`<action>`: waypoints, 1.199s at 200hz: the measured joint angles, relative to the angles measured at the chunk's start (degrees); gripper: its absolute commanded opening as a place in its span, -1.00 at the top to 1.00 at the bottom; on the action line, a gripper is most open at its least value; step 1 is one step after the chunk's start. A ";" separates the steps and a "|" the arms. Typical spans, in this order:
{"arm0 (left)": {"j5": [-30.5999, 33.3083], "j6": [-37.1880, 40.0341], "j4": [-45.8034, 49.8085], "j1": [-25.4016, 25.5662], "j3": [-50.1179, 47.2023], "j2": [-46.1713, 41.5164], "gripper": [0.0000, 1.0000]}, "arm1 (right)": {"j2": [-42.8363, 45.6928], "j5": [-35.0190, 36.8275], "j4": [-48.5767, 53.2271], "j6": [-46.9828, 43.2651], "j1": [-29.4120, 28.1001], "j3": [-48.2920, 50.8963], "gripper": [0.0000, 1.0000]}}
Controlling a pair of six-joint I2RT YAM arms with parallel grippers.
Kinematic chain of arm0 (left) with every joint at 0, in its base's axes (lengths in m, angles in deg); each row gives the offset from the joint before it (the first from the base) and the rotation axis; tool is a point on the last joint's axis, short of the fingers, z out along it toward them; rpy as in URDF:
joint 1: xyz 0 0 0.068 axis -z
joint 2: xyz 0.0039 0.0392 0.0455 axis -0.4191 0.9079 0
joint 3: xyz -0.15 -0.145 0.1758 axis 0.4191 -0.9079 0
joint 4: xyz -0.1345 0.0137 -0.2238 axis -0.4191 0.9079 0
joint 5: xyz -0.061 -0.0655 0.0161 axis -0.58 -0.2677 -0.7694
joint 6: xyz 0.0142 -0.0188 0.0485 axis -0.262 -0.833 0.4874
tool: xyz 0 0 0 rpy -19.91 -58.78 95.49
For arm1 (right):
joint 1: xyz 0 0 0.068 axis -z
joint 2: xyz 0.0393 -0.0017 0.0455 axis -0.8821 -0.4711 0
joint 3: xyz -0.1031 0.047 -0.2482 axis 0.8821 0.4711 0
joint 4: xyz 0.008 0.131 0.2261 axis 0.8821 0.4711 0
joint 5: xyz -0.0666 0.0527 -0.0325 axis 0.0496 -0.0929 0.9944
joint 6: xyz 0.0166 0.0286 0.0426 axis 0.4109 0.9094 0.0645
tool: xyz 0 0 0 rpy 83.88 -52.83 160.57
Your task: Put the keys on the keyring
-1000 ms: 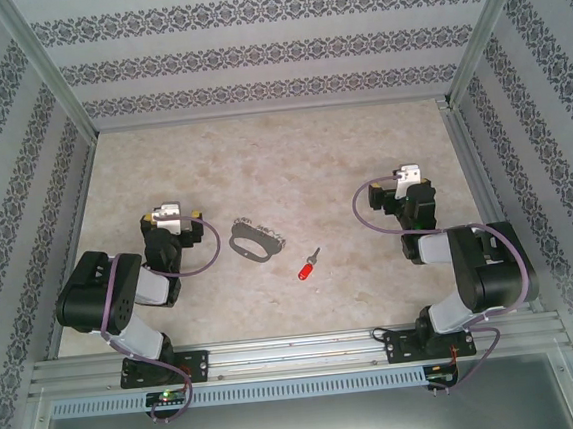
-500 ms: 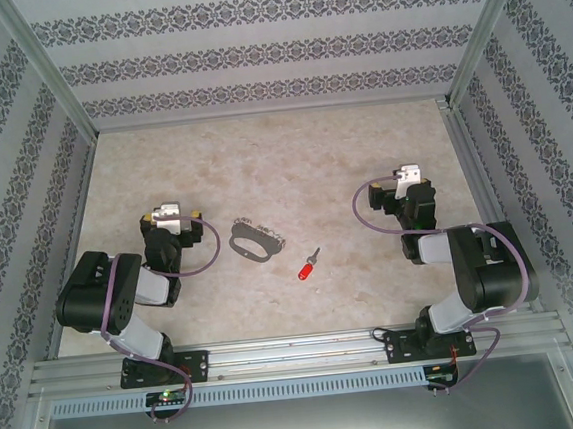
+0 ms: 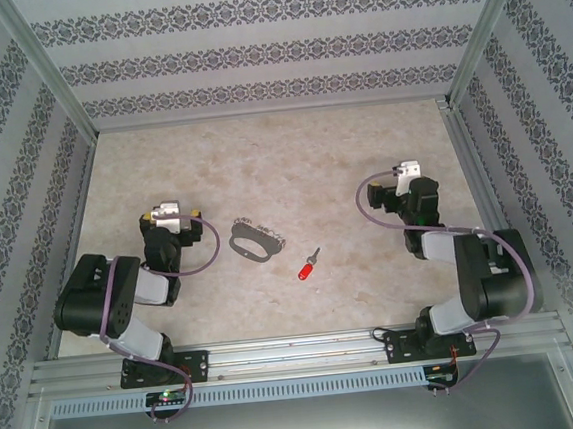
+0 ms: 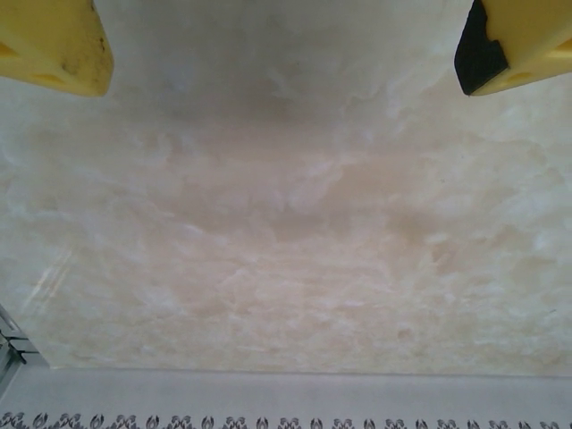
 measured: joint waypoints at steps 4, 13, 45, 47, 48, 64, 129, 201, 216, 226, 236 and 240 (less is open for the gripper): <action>0.00 -0.02 1.55 -0.02 0.37 -1.05 -1.00 | 0.87 0.00 1.86 0.04 0.00 -1.11 -0.95; 0.00 -0.02 5.55 -0.02 1.64 -3.45 -1.00 | 2.64 0.00 5.09 0.28 0.00 -3.43 -0.95; -0.15 0.00 19.80 0.00 10.99 -10.82 -1.00 | 9.14 0.44 10.47 4.44 0.04 -9.38 -0.95; -0.22 -0.02 20.24 0.00 11.34 -11.02 -1.00 | 9.53 0.61 10.67 5.16 0.07 -9.57 -0.96; -0.22 -0.02 20.70 0.00 11.69 -11.19 -1.00 | 9.75 0.66 10.84 5.64 0.11 -9.70 -0.96; -0.46 -0.55 25.44 0.15 15.21 -12.96 -1.00 | 12.35 2.19 12.87 11.13 0.48 -10.73 -0.95; -1.62 -8.98 39.98 6.86 22.01 -18.60 -1.00 | 14.49 -5.27 19.21 21.66 -3.19 -11.89 -0.81; -10.82 -24.76 55.12 7.08 28.30 -19.32 -1.00 | 12.35 -11.91 28.57 22.21 -22.60 -11.56 -0.67; -13.44 -27.98 57.22 7.15 28.30 -18.69 -1.00 | 10.71 -12.15 29.73 22.45 -25.38 -11.56 -0.61; -14.62 -29.79 58.58 7.45 28.33 -17.92 -1.00 | 9.31 -12.50 30.12 22.62 -27.08 -11.56 -0.60; -15.63 -31.36 60.08 8.13 28.33 -16.81 -1.00 | 7.61 -12.87 30.49 22.80 -28.89 -11.56 -0.58; -16.09 -31.89 60.67 8.46 28.33 -16.31 -1.00 | 6.88 -13.00 30.49 23.02 -29.59 -11.56 -0.58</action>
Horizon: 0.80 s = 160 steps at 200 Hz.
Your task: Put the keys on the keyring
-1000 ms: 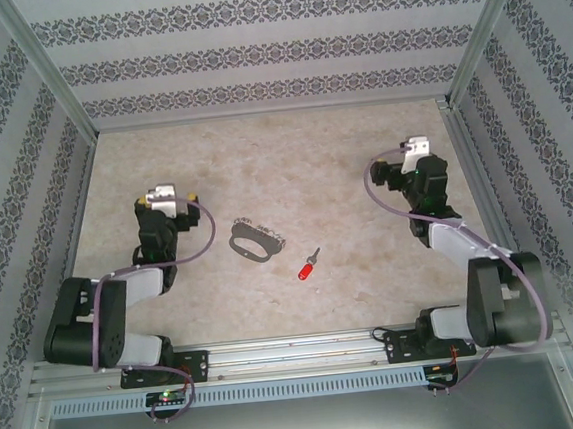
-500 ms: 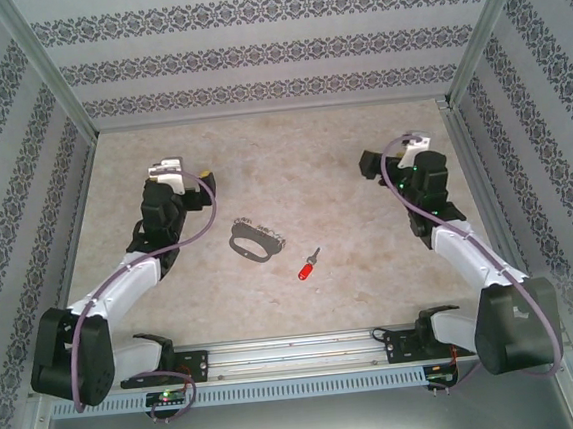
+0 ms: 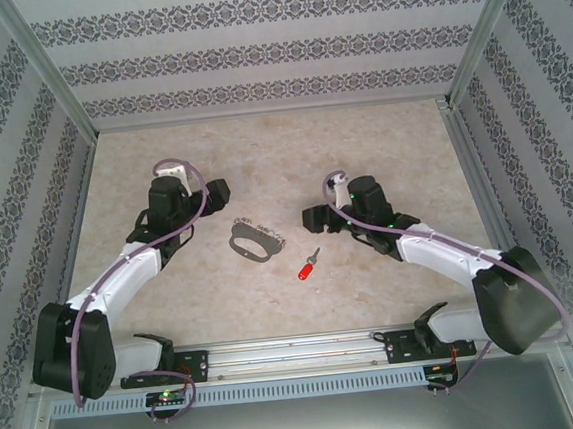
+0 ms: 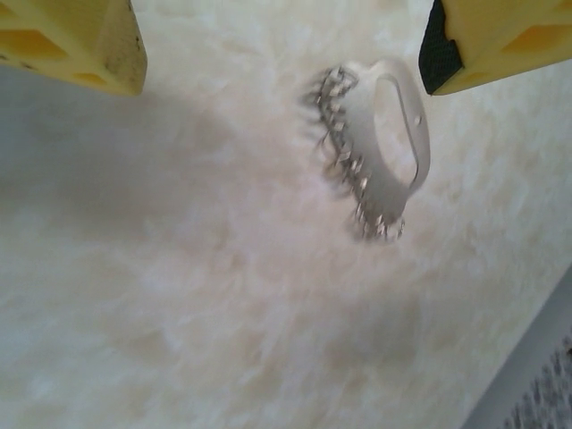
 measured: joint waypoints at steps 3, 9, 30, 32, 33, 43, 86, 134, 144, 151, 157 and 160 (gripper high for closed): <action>-0.17 -0.31 0.39 0.31 0.00 0.35 -1.00 | -0.48 -0.09 0.04 0.07 -0.55 0.00 -0.58; -0.63 -1.03 1.01 0.98 0.00 1.16 -1.00 | -1.53 -0.17 -0.02 0.48 -1.51 0.00 -0.59; -1.62 -3.23 2.97 4.02 0.11 4.11 -1.00 | -5.03 -0.24 -0.44 1.55 -5.01 0.00 -0.62; -1.66 -3.45 3.08 4.35 0.11 4.33 -1.00 | -5.31 -0.11 -0.48 1.57 -5.29 0.00 -0.63; -1.75 -3.63 3.17 4.59 0.11 4.50 -1.00 | -5.42 -0.09 -0.48 1.64 -5.40 0.00 -0.64; -1.86 -4.81 3.89 6.27 0.13 5.64 -1.00 | -6.69 0.39 -0.46 2.14 -7.17 -0.07 -0.65; -0.90 -9.22 4.70 13.05 -0.59 6.91 -1.00 | -8.35 2.10 -1.05 2.36 -12.00 -0.33 -0.62; 2.97 -13.07 4.22 17.05 -6.99 4.00 -1.00 | -10.05 0.57 -6.03 3.85 -11.93 1.05 -0.52; 3.76 -13.53 3.74 17.03 -8.07 3.61 -1.00 | -10.80 -0.13 -6.73 4.02 -11.93 1.20 -0.52; 4.15 -13.90 3.41 17.05 -8.63 3.50 -1.00 | -11.21 -0.50 -7.13 4.07 -11.96 1.29 -0.52; 4.37 -14.12 3.23 17.05 -8.96 3.50 -1.00 | -11.39 -0.81 -7.45 4.09 -11.96 1.44 -0.52; 4.50 -14.32 3.06 17.05 -9.14 3.50 -1.00 | -11.39 -0.94 -7.61 4.11 -11.96 1.55 -0.52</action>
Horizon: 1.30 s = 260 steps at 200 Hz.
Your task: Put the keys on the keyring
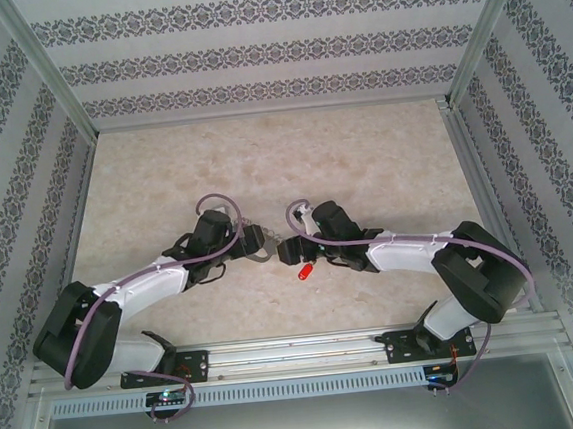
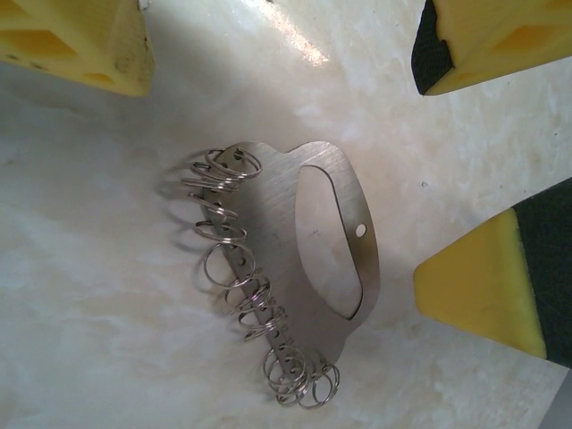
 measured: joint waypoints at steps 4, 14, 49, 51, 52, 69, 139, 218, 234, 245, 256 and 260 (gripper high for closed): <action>0.07 -0.04 -0.17 0.00 -0.11 0.00 -1.00 | 0.00 -0.17 -0.15 0.02 0.02 0.13 -0.53; 0.48 -0.28 -0.74 0.00 -0.22 0.00 -1.00 | 0.00 -0.50 -0.59 0.15 0.00 0.33 -0.52; 1.05 -0.70 -4.04 0.00 -0.22 0.76 -1.00 | 0.00 -0.85 -1.22 0.17 0.02 0.66 -0.52; 1.05 -0.76 -4.28 0.00 -0.22 0.90 -1.00 | 0.00 -0.85 -1.27 0.17 0.00 0.66 -0.52; 1.05 -0.79 -4.37 0.00 -0.22 0.94 -1.00 | 0.00 -0.85 -1.27 0.17 0.00 0.66 -0.52; 1.01 -1.31 -6.32 0.00 -0.31 2.10 -1.00 | 0.00 -0.85 -1.31 0.17 0.02 0.66 -0.52; 1.03 -2.34 -12.22 0.00 -1.51 4.61 -1.00 | -0.20 -0.87 -1.27 0.15 0.02 0.63 -0.51; 1.07 -2.29 -16.94 -0.02 -2.34 7.02 -1.00 | -7.21 -3.15 -1.79 1.14 -0.15 -1.33 -0.43; 1.07 -2.27 -17.42 -0.04 -2.49 7.69 -1.00 | -8.28 -3.67 -2.14 1.31 -0.28 -2.01 -0.43; 1.05 -2.27 -18.18 -0.07 -2.58 8.17 -1.00 | -8.66 -3.72 -2.23 1.42 -0.52 -2.47 -0.43; 1.03 -2.27 -19.17 -0.17 -2.78 8.46 -1.00 | -8.98 -3.89 -2.32 1.44 -0.90 -3.13 -0.42; 1.03 -2.27 -19.50 -0.20 -2.82 8.61 -1.00 | -9.16 -3.89 -2.40 1.42 -0.90 -3.37 -0.42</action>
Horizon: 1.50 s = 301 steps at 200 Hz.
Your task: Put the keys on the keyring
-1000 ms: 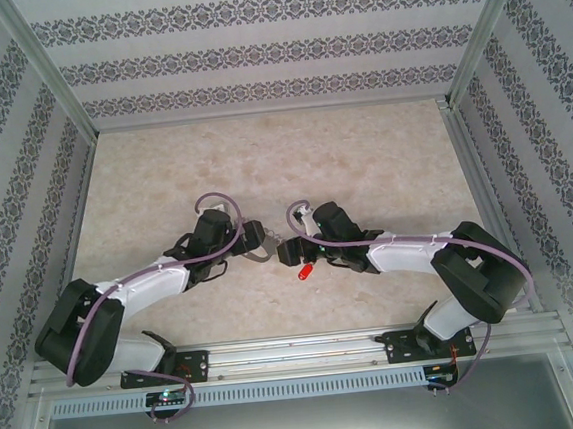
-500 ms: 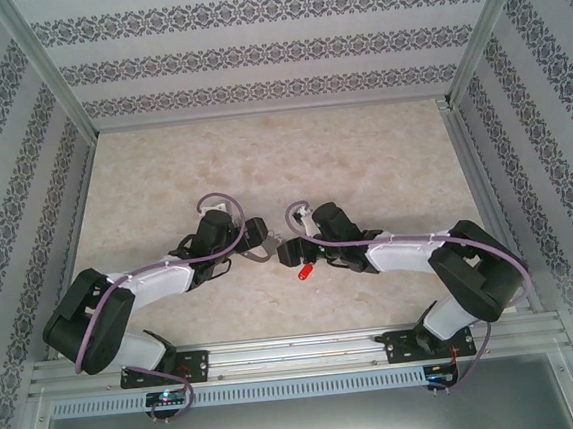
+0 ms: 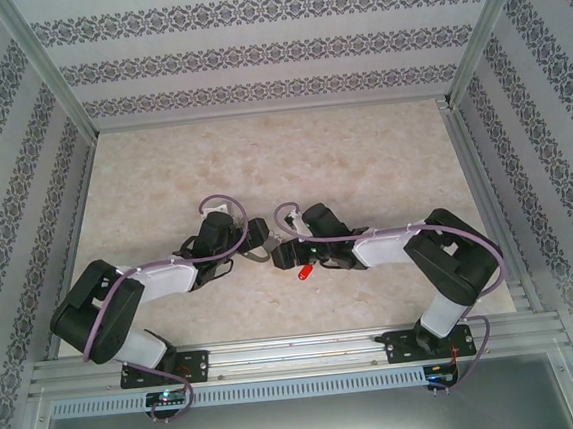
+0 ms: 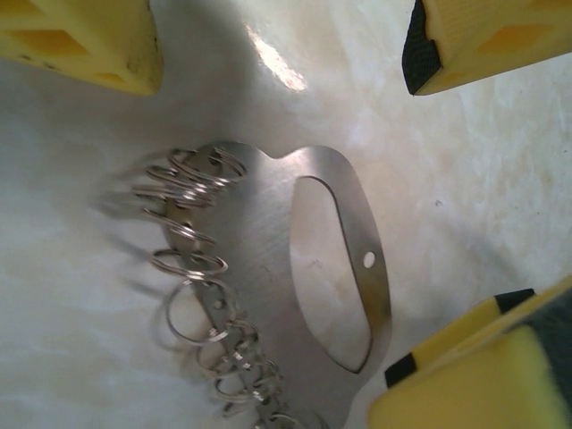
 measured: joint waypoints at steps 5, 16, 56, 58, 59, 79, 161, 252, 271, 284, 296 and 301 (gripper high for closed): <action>-0.02 0.00 -0.39 -0.11 -0.04 0.20 -1.00 | -0.17 -0.04 -0.04 0.00 -0.11 -0.35 -0.42; -0.17 0.00 -1.25 -0.39 -0.20 0.74 -1.00 | -0.70 -0.15 -0.17 0.00 -0.11 -1.14 -0.42; -0.85 0.02 -3.87 -1.99 -0.35 3.54 -1.00 | -3.10 -0.44 -0.15 0.00 -0.11 -3.52 -0.41; -0.85 0.02 -3.96 -2.10 -0.33 3.65 -1.00 | -3.17 -0.44 -0.15 0.00 -0.11 -3.56 -0.41; -0.87 0.02 -4.00 -2.14 -0.33 3.69 -1.00 | -3.19 -0.44 -0.15 0.00 -0.11 -3.61 -0.40; -1.49 0.24 -4.98 -2.62 -0.15 4.31 -1.00 | -3.58 -0.44 -0.02 0.00 -0.11 -4.20 -0.40; -4.31 1.68 -9.99 -5.84 5.70 11.98 -1.00 | -3.87 -0.39 0.94 -0.24 -0.11 -5.46 -0.37; -9.16 3.19 -10.86 -8.52 9.51 14.32 -1.00 | -3.28 0.28 2.47 -0.70 -0.11 -5.42 -0.37; -10.60 3.02 -10.86 -8.50 9.09 12.07 -1.00 | -3.28 0.31 2.47 -0.79 -0.11 -5.42 -0.36; -11.61 2.51 -10.88 -8.50 8.28 9.66 -1.00 | -3.28 0.28 2.47 -0.87 -0.11 -5.42 -0.34; -12.50 1.88 -10.88 -8.50 7.34 7.19 -1.00 | -3.28 0.28 2.45 -0.90 -0.11 -5.42 -0.33; -12.74 1.70 -10.84 -8.50 6.95 6.19 -1.00 | -3.30 0.28 2.45 -0.90 -0.11 -5.42 -0.31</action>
